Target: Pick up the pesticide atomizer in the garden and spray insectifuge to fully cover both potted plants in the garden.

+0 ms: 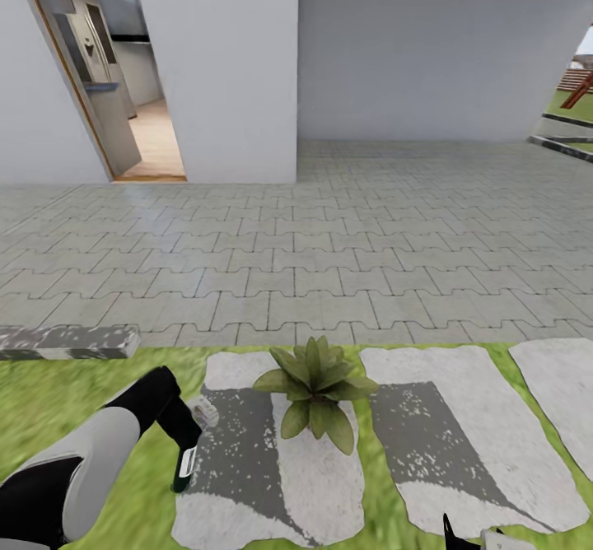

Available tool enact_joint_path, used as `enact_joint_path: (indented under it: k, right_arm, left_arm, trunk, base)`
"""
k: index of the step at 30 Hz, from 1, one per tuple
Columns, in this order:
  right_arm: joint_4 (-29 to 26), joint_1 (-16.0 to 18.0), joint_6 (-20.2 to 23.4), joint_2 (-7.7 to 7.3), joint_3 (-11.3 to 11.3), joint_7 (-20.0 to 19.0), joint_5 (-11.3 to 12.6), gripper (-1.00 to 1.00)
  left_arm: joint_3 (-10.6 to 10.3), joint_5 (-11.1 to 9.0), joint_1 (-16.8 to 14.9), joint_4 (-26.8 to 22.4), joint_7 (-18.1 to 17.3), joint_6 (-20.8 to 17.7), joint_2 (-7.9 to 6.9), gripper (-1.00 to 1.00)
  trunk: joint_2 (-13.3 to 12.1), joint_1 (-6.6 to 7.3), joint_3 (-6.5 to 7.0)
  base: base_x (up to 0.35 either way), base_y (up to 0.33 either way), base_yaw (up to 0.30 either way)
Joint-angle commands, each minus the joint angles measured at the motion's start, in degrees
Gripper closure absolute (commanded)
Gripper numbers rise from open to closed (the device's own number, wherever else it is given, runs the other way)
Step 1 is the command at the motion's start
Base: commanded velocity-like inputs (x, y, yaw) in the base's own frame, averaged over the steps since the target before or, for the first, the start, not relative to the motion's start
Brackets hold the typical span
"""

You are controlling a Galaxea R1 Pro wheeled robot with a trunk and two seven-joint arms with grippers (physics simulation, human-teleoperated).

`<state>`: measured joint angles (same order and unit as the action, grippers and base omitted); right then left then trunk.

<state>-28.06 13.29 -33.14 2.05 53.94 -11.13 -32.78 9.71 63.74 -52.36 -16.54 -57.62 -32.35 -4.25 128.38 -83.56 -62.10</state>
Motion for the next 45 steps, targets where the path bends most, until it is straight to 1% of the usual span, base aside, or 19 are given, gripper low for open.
enact_joint_path:
  k: [1, 8, 17, 22, 24, 25, 26, 28, 29, 30, 35, 37, 40, 42, 45]
  right_arm:
    - [-0.1, 0.1, -0.2, 0.06, 0.5, -0.5, -0.2, -1.0]
    - [-0.1, 0.1, -0.2, 0.06, 0.5, -0.5, -0.2, -1.0]
    - [-0.1, 0.1, -0.2, 0.06, 0.5, -0.5, -0.2, -1.0]
    - [-0.2, 0.1, -0.2, 0.06, 0.5, -0.5, -0.2, -1.0]
    - [-0.2, 0.1, -0.2, 0.06, 0.5, -0.5, -0.3, -1.0]
    - [-0.2, 0.1, -0.2, 0.06, 0.5, -0.5, -0.3, -1.0]
    - [-0.2, 0.1, -0.2, 0.06, 0.5, -0.5, -0.4, -1.0]
    - [-0.2, 0.1, -0.2, 0.06, 0.5, -0.5, -0.4, -1.0]
    - [-0.2, 0.1, -0.2, 0.06, 0.5, -0.5, -0.4, -1.0]
    - [-0.2, 0.1, -0.2, 0.06, 0.5, -0.6, -0.5, -1.0]
    - [0.0, 0.1, -0.2, 0.06, 0.3, -0.6, -0.6, -1.0]
    - [0.1, 0.1, -0.2, 0.06, 0.4, -0.6, -0.5, -1.0]
    - [0.1, 0.1, -0.2, 0.09, 0.4, -0.6, -0.5, -1.0]
    - [0.1, 0.1, -0.2, 0.13, 0.4, -0.6, -0.5, -1.0]
    - [0.2, 0.1, -0.2, 0.08, 0.4, -0.6, -0.5, -1.0]
  left_arm:
    - [0.4, 0.4, 0.0, -0.1, -0.3, -0.4, 0.21, 1.0]
    - [0.4, 0.5, 0.0, -0.1, -0.3, -0.4, 0.38, 1.0]
    - [0.4, 0.8, 0.0, -0.1, -0.3, -0.4, 0.37, 1.0]
    - [0.2, 0.9, 0.0, -0.1, -0.4, -0.4, 0.34, 1.0]
    - [-0.4, 1.5, 0.0, -0.1, -1.0, -0.4, 0.34, 1.0]
    - [-1.1, 2.0, -0.1, -0.1, -1.8, -0.4, 0.34, 1.0]
    - [-2.3, 2.7, -0.1, -0.1, -3.4, -0.4, 0.32, 1.0]
    - [-3.8, 3.4, -0.3, -0.2, -6.1, -0.4, 0.28, 1.0]
    - [-4.8, 3.7, -0.3, -0.7, -8.1, -0.4, 0.24, 1.0]
    - [-5.2, 3.9, -0.1, -1.2, -8.8, -0.4, 0.22, 1.0]
    - [-5.5, 4.0, -0.2, -2.4, -9.5, -0.5, 0.22, 1.0]
    - [-5.5, 4.4, -0.2, -2.6, -9.5, -0.7, 0.27, 1.0]
    - [-5.7, 6.8, -0.1, -3.3, -9.6, -3.4, 0.49, 1.0]
    - [-5.8, 7.5, 0.0, -3.8, -9.6, -4.2, 0.78, 1.0]
    - [-5.9, 7.8, 0.1, -4.2, -9.6, -4.7, 1.04, 1.0]
  trunk:
    - [0.0, 0.01, -0.08]
    - [0.0, 0.01, -0.5]
    - [0.0, 0.01, -1.09]
    - [0.0, 0.01, -1.16]
    - [0.0, 0.01, -1.16]
    - [0.0, 0.01, -1.16]
    - [0.0, 0.01, -1.17]
    - [0.0, 0.01, -1.17]
    - [0.0, 0.01, -1.17]
    - [0.0, 0.01, -1.17]
    - [0.0, 0.01, -1.17]
    - [0.0, 0.01, -1.17]
    - [0.0, 0.01, -1.17]
    - [0.0, 0.01, -1.17]
    - [0.0, 0.01, -1.17]
  base:
    - [0.0, 0.0, -0.104]
    - [0.108, 0.0, -0.193]
    - [0.319, 0.0, -0.203]
    - [0.324, 0.0, -0.042]
    - [0.151, 0.0, -0.005]
    - [0.075, 0.0, -0.003]
    - [0.039, 0.0, -0.001]
    - [0.02, 0.0, -0.001]
    - [0.006, 0.0, 0.0]
    - [0.003, 0.0, 0.0]
    - [0.001, 0.0, 0.0]
    - [0.0, 0.0, 0.0]
    - [0.0, 0.0, 0.0]
    - [0.0, 0.0, 0.0]
    - [0.0, 0.0, 0.0]
